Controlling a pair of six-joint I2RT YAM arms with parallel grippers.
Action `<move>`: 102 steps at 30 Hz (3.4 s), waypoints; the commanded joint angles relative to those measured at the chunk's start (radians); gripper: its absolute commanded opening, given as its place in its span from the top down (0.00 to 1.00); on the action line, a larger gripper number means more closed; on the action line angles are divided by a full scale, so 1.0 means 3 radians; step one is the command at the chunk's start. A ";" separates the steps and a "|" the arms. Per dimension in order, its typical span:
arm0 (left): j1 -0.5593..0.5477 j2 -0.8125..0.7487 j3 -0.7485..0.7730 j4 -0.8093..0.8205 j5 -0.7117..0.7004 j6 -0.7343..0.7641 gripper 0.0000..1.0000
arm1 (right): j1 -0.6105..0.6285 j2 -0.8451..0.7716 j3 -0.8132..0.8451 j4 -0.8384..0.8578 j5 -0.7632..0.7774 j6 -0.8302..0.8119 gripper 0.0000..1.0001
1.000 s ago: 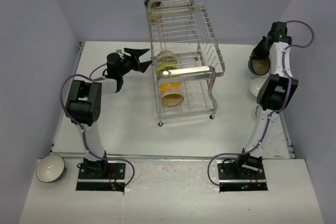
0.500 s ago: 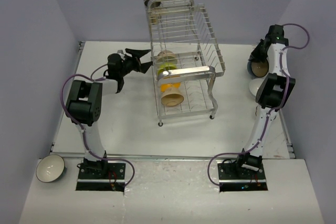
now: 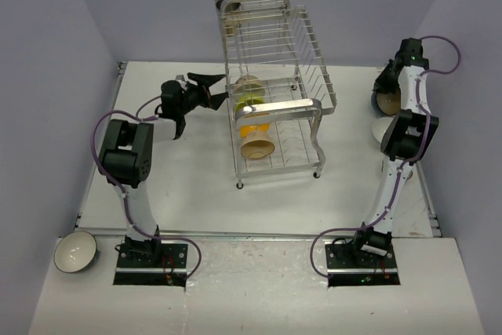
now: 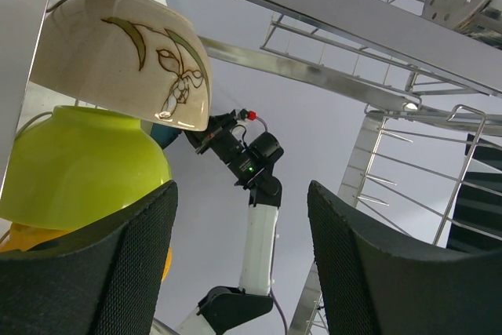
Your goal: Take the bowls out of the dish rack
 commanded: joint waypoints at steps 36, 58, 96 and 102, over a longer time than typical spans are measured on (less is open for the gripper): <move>-0.0097 0.0024 0.0149 0.0115 -0.0041 -0.0030 0.32 | 0.0128 -0.0469 0.0113 0.0062 -0.0218 -0.0012 0.40; -0.0137 -0.0022 0.0696 -0.0657 -0.0194 0.0211 0.34 | 0.1043 -0.1859 -0.1793 -0.0368 -0.0264 0.0387 1.00; -0.0178 -0.0073 0.0814 -0.0708 -0.0194 0.0175 0.34 | 0.1458 -0.2545 -0.3706 0.0220 -0.0233 0.0652 1.00; -0.0183 -0.0058 0.0865 -0.0739 -0.0210 0.0185 0.34 | 0.1606 -0.2545 -0.3757 0.0246 -0.0264 0.0724 1.00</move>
